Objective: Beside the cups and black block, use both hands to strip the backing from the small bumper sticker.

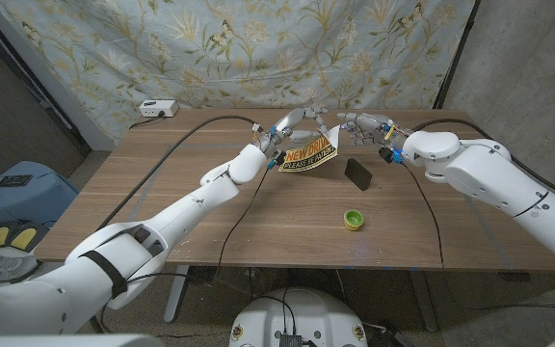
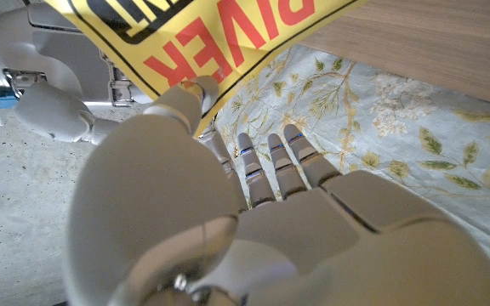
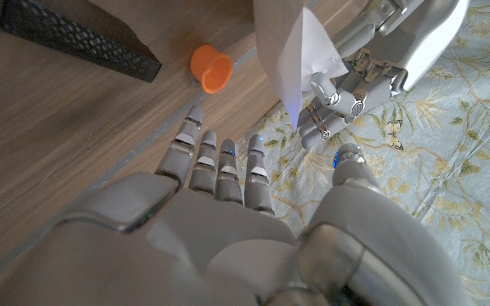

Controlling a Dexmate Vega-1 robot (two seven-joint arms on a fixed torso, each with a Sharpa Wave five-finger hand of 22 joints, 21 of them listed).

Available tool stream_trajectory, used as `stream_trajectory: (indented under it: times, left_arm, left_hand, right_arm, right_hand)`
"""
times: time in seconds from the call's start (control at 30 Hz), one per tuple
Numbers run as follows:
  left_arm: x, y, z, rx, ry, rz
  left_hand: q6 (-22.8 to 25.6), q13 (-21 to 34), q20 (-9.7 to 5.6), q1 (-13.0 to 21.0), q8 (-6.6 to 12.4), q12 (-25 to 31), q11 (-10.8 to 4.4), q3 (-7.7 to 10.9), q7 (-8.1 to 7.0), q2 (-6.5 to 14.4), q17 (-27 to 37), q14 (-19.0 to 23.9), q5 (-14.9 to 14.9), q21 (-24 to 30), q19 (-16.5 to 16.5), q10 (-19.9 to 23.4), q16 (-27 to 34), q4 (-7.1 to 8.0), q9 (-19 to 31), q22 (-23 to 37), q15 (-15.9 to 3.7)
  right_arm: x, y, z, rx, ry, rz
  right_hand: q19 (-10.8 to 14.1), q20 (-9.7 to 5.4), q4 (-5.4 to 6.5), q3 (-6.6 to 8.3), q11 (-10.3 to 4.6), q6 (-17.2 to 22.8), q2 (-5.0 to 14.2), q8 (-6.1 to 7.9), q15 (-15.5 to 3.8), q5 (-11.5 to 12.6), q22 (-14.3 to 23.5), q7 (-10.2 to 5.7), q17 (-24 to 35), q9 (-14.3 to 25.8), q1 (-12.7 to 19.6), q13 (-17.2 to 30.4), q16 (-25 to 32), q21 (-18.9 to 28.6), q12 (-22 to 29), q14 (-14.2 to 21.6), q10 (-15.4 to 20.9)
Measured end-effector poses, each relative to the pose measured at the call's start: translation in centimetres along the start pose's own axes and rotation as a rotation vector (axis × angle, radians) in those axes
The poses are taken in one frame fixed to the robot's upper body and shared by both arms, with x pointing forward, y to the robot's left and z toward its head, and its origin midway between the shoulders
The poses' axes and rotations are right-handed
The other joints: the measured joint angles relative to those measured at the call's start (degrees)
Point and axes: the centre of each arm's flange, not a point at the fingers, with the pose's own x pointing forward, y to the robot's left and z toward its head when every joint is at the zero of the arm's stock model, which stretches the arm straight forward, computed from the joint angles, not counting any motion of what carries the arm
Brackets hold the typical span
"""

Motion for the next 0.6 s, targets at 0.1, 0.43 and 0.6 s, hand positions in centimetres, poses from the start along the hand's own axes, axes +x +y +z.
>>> stream_trajectory:
  times: [0.1, 0.43, 0.6]
  left_arm:
    - [0.0, 0.0, 0.2, -0.003, -0.009, 0.003]
    - [0.1, -0.1, -0.4, -0.016, -0.007, 0.014]
    - [0.1, 0.0, 0.0, -0.021, -0.031, 0.021]
  left_hand:
    - [0.0, 0.0, -0.22, 0.0, 0.09, 0.0, 0.21, 0.0, 0.0, 0.0, 0.0, 0.2, 0.0, 0.0, 0.22, 0.2, 0.0, 0.0, 0.01, 0.0, -0.2]
    - [-0.1, 0.01, -0.22, 0.0, 0.25, 0.0, 0.09, 0.01, -0.1, 0.0, 0.01, 0.42, 0.0, 0.01, 0.21, 0.72, 0.0, -0.01, -0.11, 0.01, -0.43]
    - [-0.11, 0.01, -0.22, 0.0, 0.25, 0.0, 0.09, 0.02, -0.11, 0.0, 0.01, 0.51, 0.0, 0.01, 0.21, 0.72, 0.0, -0.01, -0.11, 0.16, -0.52]
  right_arm:
    - [0.0, 0.2, 1.0, -0.006, -0.02, 0.005]
    - [0.1, 1.5, 1.2, 0.001, 0.066, 0.058]
    - [0.4, 2.0, 2.3, -0.008, 0.046, 0.069]
  right_hand:
    - [-0.14, 0.1, 0.23, -0.59, -0.09, -1.09, -0.07, 0.0, 0.0, 0.0, 0.0, -0.01, 0.08, 0.19, 0.07, 0.13, 0.0, 0.0, 0.0, 0.0, -0.69]
    - [-0.53, 0.09, 0.46, -2.85, -0.07, -4.81, 0.25, 0.23, 0.29, 0.0, 0.0, -0.28, 0.34, 0.28, 1.0, 0.27, 0.01, 0.0, 0.0, -0.31, -3.95]
    - [-0.53, 0.09, 0.38, -3.38, -0.08, -5.93, 0.32, 0.23, 0.29, 0.0, 0.01, -0.39, 0.33, 0.28, 1.52, 0.27, 0.01, 0.0, 0.0, -0.31, -4.58]
